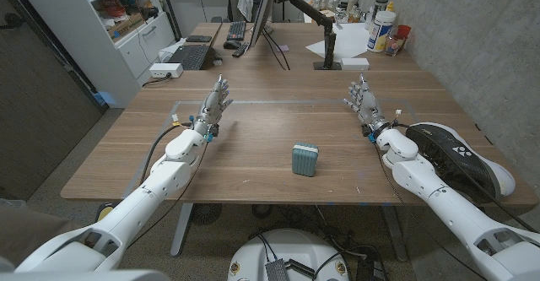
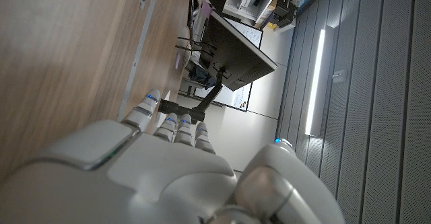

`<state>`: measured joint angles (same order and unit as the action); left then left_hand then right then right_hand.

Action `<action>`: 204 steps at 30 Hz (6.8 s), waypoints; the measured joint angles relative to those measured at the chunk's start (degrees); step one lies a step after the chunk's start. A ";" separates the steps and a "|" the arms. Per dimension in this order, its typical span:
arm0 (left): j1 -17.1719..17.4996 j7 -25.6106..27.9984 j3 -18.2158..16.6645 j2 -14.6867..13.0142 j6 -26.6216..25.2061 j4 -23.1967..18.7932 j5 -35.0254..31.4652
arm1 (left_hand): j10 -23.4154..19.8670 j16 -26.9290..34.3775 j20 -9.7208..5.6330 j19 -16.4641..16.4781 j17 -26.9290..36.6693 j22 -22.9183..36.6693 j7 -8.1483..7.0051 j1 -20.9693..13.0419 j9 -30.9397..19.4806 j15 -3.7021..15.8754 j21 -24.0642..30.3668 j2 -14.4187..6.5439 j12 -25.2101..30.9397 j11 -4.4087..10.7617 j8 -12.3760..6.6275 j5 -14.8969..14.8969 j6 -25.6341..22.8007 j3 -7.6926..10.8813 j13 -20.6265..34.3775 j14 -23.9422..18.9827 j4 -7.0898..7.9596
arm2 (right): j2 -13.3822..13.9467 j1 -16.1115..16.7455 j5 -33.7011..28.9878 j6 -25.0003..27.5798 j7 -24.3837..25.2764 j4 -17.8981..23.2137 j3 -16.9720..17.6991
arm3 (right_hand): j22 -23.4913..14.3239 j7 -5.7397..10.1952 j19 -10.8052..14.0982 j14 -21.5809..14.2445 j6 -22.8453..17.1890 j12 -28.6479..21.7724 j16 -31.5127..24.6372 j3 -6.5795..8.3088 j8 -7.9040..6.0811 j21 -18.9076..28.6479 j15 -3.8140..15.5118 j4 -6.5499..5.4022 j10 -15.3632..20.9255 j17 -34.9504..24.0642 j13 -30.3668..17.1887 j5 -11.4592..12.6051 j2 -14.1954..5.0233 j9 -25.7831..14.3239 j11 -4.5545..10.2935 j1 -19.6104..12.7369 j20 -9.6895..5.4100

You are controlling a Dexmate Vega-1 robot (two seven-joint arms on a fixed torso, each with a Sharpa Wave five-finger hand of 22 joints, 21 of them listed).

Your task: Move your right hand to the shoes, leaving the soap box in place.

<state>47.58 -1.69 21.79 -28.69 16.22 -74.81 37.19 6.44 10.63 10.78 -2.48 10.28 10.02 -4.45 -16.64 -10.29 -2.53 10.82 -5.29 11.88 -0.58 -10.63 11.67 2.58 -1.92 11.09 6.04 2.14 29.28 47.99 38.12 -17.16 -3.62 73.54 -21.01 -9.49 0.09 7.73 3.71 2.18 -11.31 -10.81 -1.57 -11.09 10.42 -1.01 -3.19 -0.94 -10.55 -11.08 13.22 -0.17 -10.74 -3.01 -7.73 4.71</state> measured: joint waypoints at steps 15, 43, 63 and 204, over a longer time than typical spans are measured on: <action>-0.11 0.70 0.62 0.18 -1.05 -1.58 -0.83 | 0.28 0.01 -0.01 0.00 -0.01 -0.01 0.02 -0.30 0.01 0.00 0.00 -0.30 0.00 0.28 0.00 -0.02 -0.01 -0.24 0.00 0.00 -0.24 | 1.08 -0.10 0.15 -0.46 -1.05 -0.12 0.56 | 0.01 0.00 0.00 0.21 -0.01 0.00 0.01 0.00 0.00 0.00 0.22 0.00 0.00 0.01 0.01 0.00 -0.07 -0.07 0.01 -0.54 0.00; 0.98 1.51 0.49 -0.34 -1.00 -3.24 -1.34 | 0.38 0.00 0.29 -0.32 -0.02 -0.02 -0.08 -0.90 0.02 -0.40 -0.01 -0.31 -0.01 0.17 0.00 -0.03 -0.13 0.01 -0.01 0.80 -0.48 | 3.61 1.76 -3.34 -1.99 1.67 3.73 1.07 | 0.02 0.21 -0.32 1.32 0.20 0.00 0.01 0.50 0.00 0.00 1.34 0.50 -0.32 0.02 0.02 0.00 -0.45 0.09 0.34 -1.36 -1.16; 1.59 2.21 0.07 -1.31 -0.87 -4.84 -2.14 | 0.59 -0.01 0.40 -0.85 -0.02 -0.02 -0.07 -0.90 0.03 -0.36 -0.01 -0.31 -0.01 -0.03 0.00 -0.26 -0.13 0.01 -0.02 1.33 -0.48 | 6.15 3.57 -8.91 -2.74 6.19 7.35 1.40 | 0.02 0.53 -1.45 2.55 0.52 0.34 0.23 0.50 0.00 -0.01 1.33 0.50 -1.35 0.02 0.02 0.00 -0.12 0.08 0.54 -1.69 -2.28; 0.72 3.32 0.02 -2.23 -2.36 -5.79 -3.67 | 0.86 -0.02 0.78 -1.23 -0.03 -0.04 0.34 -0.89 0.15 -1.15 -0.01 -0.31 -0.01 -0.31 0.27 -0.25 1.31 0.02 -0.03 2.10 -0.96 | 21.50 20.14 -40.94 7.98 24.78 27.81 11.20 | 0.03 1.86 -5.44 5.61 -0.65 0.33 0.19 1.12 0.00 -0.23 2.56 2.08 -2.76 -0.12 0.04 -0.72 -2.03 -0.06 1.37 -3.55 -2.97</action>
<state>48.29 1.63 21.81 -30.92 13.86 -80.60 33.52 7.30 10.61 11.56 -3.71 10.25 9.98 -4.11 -17.53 -10.14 -3.68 10.81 -5.60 11.86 -0.89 -10.36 11.41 3.90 -1.90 11.06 8.14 1.18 50.78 68.13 -2.82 -9.18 21.16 101.35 -9.81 -9.46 1.95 2.29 9.32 1.53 -10.99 -10.63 -0.45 -11.09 10.19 1.55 -1.11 -3.70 -10.67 -11.04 12.50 -2.20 -10.80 -1.64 -11.28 1.74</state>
